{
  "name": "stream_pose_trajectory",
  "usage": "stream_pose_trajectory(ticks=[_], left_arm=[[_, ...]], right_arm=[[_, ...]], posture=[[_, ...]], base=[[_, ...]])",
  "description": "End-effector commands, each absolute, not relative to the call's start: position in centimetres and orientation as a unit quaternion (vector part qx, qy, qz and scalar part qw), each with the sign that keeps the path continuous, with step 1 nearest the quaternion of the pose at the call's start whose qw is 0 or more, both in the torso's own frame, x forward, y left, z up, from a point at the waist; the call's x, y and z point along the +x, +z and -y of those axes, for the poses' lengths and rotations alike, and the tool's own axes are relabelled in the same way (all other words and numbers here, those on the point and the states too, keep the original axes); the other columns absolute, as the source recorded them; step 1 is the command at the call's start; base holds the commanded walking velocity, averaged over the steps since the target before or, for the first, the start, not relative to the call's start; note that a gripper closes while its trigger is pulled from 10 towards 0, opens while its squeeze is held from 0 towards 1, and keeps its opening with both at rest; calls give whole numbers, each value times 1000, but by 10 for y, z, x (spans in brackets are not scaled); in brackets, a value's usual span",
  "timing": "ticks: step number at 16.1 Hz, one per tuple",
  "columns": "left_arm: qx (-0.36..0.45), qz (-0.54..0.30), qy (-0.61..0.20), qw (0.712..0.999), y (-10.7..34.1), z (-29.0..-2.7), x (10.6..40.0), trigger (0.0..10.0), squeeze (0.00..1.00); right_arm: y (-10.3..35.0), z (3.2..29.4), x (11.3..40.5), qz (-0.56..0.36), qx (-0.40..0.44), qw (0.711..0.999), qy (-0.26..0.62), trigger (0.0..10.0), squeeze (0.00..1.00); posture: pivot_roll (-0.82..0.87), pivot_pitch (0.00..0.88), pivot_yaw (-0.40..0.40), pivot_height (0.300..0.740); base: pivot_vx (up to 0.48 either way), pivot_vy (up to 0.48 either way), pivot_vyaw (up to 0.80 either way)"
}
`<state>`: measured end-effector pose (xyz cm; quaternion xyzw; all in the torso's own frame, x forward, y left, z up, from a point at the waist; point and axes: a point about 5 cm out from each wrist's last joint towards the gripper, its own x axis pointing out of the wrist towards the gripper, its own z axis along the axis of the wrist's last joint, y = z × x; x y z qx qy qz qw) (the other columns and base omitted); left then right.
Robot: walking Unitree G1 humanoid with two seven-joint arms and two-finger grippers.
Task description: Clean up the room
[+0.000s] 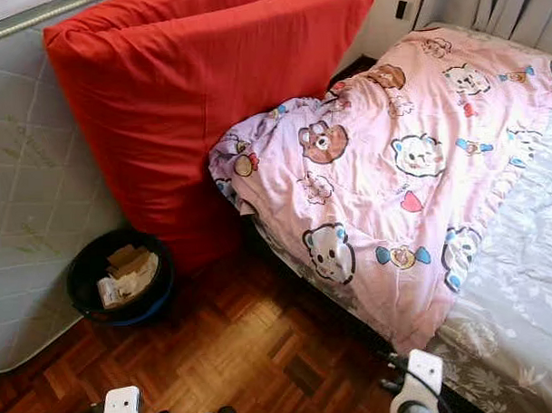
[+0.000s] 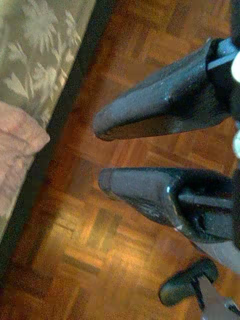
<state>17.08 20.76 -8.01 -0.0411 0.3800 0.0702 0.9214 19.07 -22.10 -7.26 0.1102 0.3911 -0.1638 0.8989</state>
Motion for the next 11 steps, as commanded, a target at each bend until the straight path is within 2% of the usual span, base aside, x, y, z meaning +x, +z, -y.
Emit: stream_pose_trajectory(ticks=[1, 6, 11], left_arm=[[-45, -400, 73, 913, -85, -208, 163, 10000, 0], [-43, -408, 65, 910, -85, -206, 165, 10000, 0], [-36, -412, 65, 908, -85, -206, 167, 10000, 0]], right_arm=[[-81, 217, 177, -412, 119, 892, -147, 10000, 0], [-83, 201, 175, -427, 33, 902, -47, 10000, 0], [-81, 196, 181, -416, 42, 908, -38, 10000, 0]], posture=[[-5, 161, 18, 740], [-4, 157, 6, 740], [-4, 152, -3, 740]], base=[[0, 0, 0], [0, 0, 0], [0, 0, 0]])
